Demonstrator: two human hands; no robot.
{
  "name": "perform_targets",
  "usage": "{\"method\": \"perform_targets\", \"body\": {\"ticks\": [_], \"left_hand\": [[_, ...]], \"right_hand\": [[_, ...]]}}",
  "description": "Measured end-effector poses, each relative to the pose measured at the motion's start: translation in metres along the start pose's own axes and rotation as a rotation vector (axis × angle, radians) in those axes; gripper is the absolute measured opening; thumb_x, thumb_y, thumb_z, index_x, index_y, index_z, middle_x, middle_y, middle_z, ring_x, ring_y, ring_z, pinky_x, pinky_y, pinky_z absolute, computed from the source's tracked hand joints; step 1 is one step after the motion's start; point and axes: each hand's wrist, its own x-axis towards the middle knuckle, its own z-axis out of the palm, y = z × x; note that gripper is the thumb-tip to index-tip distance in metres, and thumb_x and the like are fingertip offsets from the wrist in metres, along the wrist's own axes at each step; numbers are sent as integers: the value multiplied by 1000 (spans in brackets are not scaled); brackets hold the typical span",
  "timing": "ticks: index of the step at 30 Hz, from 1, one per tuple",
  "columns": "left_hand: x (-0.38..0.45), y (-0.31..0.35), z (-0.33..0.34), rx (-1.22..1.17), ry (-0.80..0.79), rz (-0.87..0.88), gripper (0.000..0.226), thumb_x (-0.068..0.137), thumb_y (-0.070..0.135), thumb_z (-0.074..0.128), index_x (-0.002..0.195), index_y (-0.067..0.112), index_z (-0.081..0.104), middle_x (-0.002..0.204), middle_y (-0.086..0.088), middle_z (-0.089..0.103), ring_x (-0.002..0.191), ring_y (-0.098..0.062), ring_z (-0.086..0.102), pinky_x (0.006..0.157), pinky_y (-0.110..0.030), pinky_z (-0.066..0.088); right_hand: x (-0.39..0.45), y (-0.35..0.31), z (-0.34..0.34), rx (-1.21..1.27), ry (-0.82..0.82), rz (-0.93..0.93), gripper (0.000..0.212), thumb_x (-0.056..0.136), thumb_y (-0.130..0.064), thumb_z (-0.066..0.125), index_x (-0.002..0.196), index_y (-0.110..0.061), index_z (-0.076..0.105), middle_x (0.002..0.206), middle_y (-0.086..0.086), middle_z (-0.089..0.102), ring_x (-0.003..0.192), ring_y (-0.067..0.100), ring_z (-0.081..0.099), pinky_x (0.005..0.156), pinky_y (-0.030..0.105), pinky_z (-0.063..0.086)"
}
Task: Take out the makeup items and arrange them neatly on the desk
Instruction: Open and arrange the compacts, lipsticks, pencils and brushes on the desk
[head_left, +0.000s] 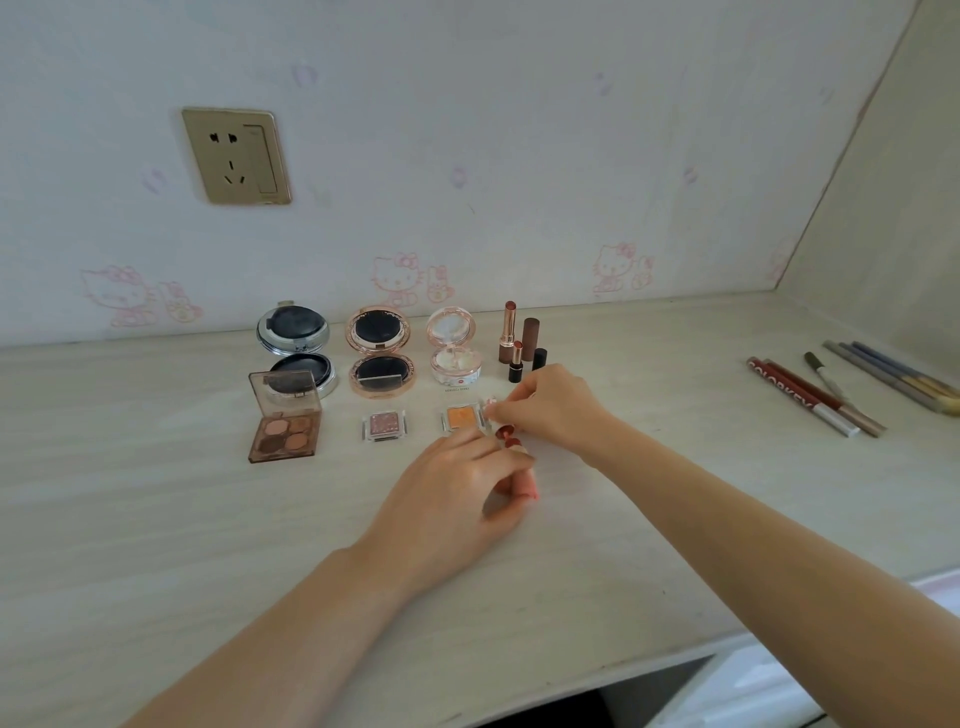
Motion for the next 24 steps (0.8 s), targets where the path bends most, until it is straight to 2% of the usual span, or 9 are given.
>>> {"method": "perform_targets", "body": {"ticks": [5,13,15,18,21,24], "left_hand": [[2,7,3,-1,35,-7,8,81,25,69,85,18,70,76,10,64,80,-14,53,73,-31,50],[0,7,0,-6,31,24,13,79,26,72,91,22,70,80,17,63,81,-12,54,74,-33,51],[-1,6,0,8,39,21,21,79,28,72,99,22,70,81,17,63,82,-13,55,75,-33,52],[-1,6,-4,32,58,16,27,80,35,71,103,22,70,81,14,61,83,-14,55,73,-34,51],[3,3,-12,61,72,3,29,82,44,68,101,22,71,93,12,63,90,-13,57,74,-31,51],[14,0,-18,26,101,-37,21,86,33,65,102,22,71,103,14,64,99,-7,57,77,-28,51]], "right_hand": [[-1,-1,1,-22,25,2,32,78,-28,66,85,3,70,72,6,60,70,15,53,65,31,47],[-4,-2,-2,-75,3,-28,38,81,-33,65,89,3,71,74,8,60,72,16,55,64,29,45],[-6,-2,-6,-93,-11,-57,37,82,-37,64,89,-1,71,82,13,68,80,20,61,62,26,44],[-13,4,-17,-66,11,-78,29,86,-39,62,90,-12,70,87,2,68,88,18,60,64,25,43],[-22,18,-37,-31,35,-106,22,88,-40,58,96,-20,65,90,-5,66,86,13,60,61,20,42],[-33,38,-64,-93,85,-156,17,90,-35,57,102,-24,61,92,-13,62,83,3,58,64,16,41]]}}
